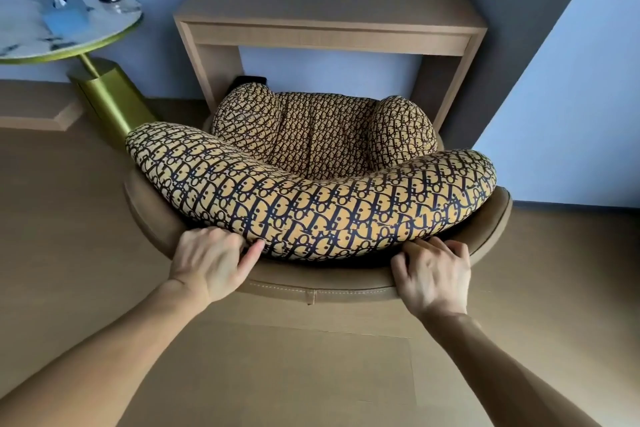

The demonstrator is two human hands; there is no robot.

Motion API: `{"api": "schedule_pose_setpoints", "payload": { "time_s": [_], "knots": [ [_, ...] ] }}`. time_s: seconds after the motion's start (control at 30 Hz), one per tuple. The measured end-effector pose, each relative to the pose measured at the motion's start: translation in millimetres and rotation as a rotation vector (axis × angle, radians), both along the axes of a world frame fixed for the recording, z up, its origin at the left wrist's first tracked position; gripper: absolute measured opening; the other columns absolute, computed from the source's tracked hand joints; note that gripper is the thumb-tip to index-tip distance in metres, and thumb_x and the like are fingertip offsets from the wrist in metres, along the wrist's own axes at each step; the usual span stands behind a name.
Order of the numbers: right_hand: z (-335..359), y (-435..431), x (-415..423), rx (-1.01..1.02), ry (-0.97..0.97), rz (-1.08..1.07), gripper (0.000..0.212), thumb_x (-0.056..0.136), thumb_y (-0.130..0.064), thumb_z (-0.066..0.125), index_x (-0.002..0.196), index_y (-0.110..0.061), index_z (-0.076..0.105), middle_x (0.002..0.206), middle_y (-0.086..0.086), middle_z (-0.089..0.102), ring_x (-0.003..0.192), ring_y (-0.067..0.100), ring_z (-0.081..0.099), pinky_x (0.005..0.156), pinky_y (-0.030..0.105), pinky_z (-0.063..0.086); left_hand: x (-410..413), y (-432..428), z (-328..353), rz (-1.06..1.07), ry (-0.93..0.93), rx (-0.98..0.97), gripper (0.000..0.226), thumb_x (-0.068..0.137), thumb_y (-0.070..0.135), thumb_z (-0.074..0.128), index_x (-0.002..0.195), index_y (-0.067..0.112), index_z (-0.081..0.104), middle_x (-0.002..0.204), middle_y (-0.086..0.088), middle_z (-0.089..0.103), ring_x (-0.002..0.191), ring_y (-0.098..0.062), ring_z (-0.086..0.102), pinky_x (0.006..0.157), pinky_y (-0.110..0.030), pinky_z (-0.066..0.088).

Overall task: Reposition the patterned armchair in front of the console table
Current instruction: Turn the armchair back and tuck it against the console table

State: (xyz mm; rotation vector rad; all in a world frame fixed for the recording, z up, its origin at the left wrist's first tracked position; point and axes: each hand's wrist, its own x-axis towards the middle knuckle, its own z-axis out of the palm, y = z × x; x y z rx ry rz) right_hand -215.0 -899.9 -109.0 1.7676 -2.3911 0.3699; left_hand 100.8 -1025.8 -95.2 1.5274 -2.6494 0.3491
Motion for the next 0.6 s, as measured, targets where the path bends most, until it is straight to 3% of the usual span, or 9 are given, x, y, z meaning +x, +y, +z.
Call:
{"api": "schedule_pose_setpoints", "payload": {
  "time_s": [0.13,0.23,0.37,0.6],
  "knots": [
    [-12.7,-2.4,2.0,-0.206,-0.018,-0.004,0.027,0.081,-0.026,0.045,0.054,-0.022,0.043,0.058,-0.003,0.058,0.063,0.027,0.052,0.071,0.039,0.036,4.0,4.6,-2.9,-0.061,0.141,-0.055,0.061,0.091,0.057,0.03,0.063,0.017,0.067,0.063,-0.004,0.069,0.061,-0.033,0.066,0.06,-0.033,0.039],
    [-19.5,-7.4,1.7,-0.316,-0.026,0.0,0.024,0.08,-0.024,0.044,0.058,-0.025,0.035,0.057,-0.003,0.053,0.061,0.026,0.048,0.071,0.04,0.036,4.6,1.9,-5.9,-0.067,0.215,-0.105,0.051,0.089,0.051,0.037,0.065,0.017,0.066,0.062,-0.003,0.067,0.057,-0.033,0.065,0.058,-0.031,0.033],
    [-20.1,-19.6,-5.5,-0.328,-0.029,-0.019,0.024,0.08,-0.024,0.042,0.058,-0.024,0.033,0.056,-0.003,0.051,0.061,0.027,0.049,0.073,0.041,0.038,-3.3,-8.6,-7.1,-0.091,0.249,-0.132,0.047,0.088,0.048,0.038,0.062,0.016,0.061,0.06,-0.003,0.065,0.054,-0.033,0.063,0.057,-0.03,0.028],
    [-19.0,-59.2,-22.7,-0.31,-0.017,-0.056,0.027,0.08,-0.025,0.04,0.054,-0.02,0.04,0.055,-0.002,0.054,0.062,0.028,0.051,0.072,0.04,0.037,-24.0,-45.1,-6.6,-0.068,0.269,-0.079,0.049,0.088,0.05,0.037,0.06,0.017,0.059,0.06,-0.003,0.065,0.054,-0.032,0.063,0.06,-0.032,0.035]
  ]
}}
